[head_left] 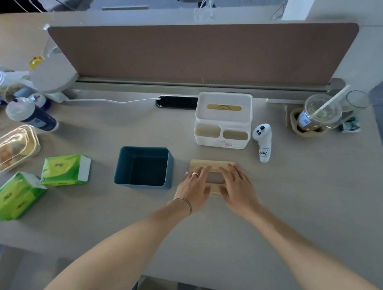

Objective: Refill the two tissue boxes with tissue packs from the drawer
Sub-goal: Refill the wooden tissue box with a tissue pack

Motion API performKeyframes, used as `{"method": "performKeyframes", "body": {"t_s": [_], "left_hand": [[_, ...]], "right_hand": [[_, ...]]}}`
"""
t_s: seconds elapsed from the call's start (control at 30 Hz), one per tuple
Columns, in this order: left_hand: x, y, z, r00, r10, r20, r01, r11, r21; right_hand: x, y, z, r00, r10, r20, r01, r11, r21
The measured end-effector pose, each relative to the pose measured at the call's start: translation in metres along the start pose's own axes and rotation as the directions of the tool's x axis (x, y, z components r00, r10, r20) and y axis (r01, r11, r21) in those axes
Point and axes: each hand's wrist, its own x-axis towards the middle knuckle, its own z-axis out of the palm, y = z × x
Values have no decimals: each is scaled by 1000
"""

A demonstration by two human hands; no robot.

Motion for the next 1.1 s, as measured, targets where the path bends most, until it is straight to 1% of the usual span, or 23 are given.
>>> {"method": "performKeyframes", "body": {"t_s": [0.17,0.3,0.47,0.53,0.6,0.73,0.93,1.0,1.1], "left_hand": [[-11,-3,-31,973,-19,-228,-27,980,-197],[-26,-29,-64,930,-28,-365,-55,975,-215],[-46,-90,-103,894,-88,-439,-9,977,-215],[-53,-117,-120,887,-122,-445,20,974,-226],[-60,-145,-137,880,-130,-457,40,978,-202],[-72,-207,-166,872,-143,-468,68,982,-174],[-88,-303,-188,858,-255,-446,158,957,-244],[-91,-334,-190,868,-266,-419,183,956,-228],[-94,-380,-187,923,-263,-281,234,963,-134]], "right_hand": [[9,-42,-20,998,-11,-69,15,998,66],[23,-87,-33,992,-63,-107,73,992,101],[44,-160,-44,971,-160,-180,180,979,98],[53,-189,-43,965,-176,-193,198,976,97],[64,-219,-37,963,-195,-188,216,971,100],[89,-278,-17,965,-224,-132,241,962,131],[120,-362,18,961,-274,-31,275,950,146],[129,-386,27,962,-272,-9,271,952,146],[140,-413,42,965,-262,32,255,957,140]]}}
